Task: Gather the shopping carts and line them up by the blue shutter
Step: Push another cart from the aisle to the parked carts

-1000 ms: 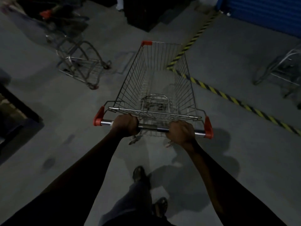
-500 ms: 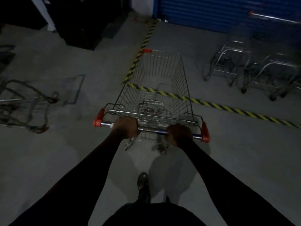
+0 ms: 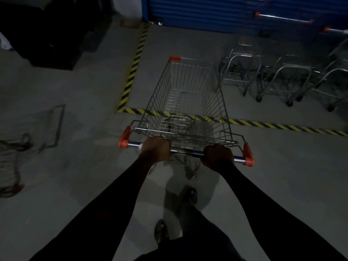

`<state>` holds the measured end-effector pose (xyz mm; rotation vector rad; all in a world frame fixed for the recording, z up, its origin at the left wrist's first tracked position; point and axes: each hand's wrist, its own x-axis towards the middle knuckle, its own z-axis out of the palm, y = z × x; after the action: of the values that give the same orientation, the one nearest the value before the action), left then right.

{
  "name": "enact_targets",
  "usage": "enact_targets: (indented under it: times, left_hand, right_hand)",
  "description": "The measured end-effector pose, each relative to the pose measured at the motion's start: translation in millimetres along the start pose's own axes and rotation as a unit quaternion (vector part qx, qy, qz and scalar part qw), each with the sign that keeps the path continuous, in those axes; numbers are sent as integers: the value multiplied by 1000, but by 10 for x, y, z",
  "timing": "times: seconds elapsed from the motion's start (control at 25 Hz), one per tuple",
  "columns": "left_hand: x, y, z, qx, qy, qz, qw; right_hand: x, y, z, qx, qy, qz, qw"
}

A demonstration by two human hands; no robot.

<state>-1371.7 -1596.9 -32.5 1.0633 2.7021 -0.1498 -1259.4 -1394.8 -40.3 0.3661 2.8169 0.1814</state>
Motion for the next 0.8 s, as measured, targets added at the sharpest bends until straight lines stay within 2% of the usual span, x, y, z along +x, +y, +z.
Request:
enact_targets:
  times: [0.08,0.24,0.52,0.8]
  left_hand:
    - [358,-36,-93,-13,-5,-1,1000]
    - [1145,-136,-256,-15,-1,-3,1000]
    - [2662,-404,-694,-2,-28,7,1000]
    - [3835,-564,-1001,-7,-6,-18,1000]
  right_hand:
    - [303,137,-85,-4,-11,5,1000]
    - [1087,456,-305,57,-58,31,996]
    - [2482,980,-582,13,24,0,1000]
    - [3643,1444,-776,34,3,-11,999]
